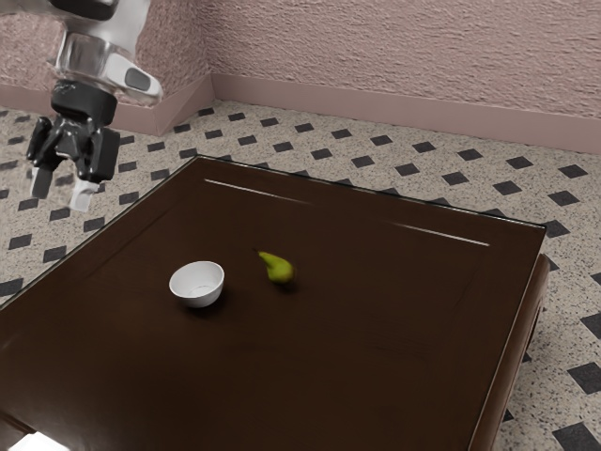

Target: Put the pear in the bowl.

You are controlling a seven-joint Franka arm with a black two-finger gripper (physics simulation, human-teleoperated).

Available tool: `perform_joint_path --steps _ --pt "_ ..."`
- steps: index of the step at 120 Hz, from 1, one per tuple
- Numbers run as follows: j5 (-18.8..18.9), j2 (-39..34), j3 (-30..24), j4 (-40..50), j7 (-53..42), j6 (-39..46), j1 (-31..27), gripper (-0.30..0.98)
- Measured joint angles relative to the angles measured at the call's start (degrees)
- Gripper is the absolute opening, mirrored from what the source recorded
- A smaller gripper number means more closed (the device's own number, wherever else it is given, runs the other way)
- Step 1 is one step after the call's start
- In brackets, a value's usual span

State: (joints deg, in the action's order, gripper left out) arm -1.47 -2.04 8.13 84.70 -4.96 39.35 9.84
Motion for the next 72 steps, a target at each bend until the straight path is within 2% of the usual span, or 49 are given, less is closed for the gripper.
perform_joint_path --steps 12,22,36,44,64,72 --pt "1.9 0.5 -0.7 3.2 1.9 15.8 2.1 0.69" --pt "4.7 8.2 -0.6 0.6 -1.0 26.0 3.9 0.69" --pt "7.0 21.7 0.1 -3.1 -14.5 42.0 3.7 0.69" --pt "7.6 24.0 2.5 -1.4 -22.1 48.6 3.4 0.69" --pt "8.5 31.0 3.0 -3.7 -43.0 58.7 3.4 0.69" --pt "6.3 34.0 3.0 -6.0 -50.4 61.9 3.4 0.69"
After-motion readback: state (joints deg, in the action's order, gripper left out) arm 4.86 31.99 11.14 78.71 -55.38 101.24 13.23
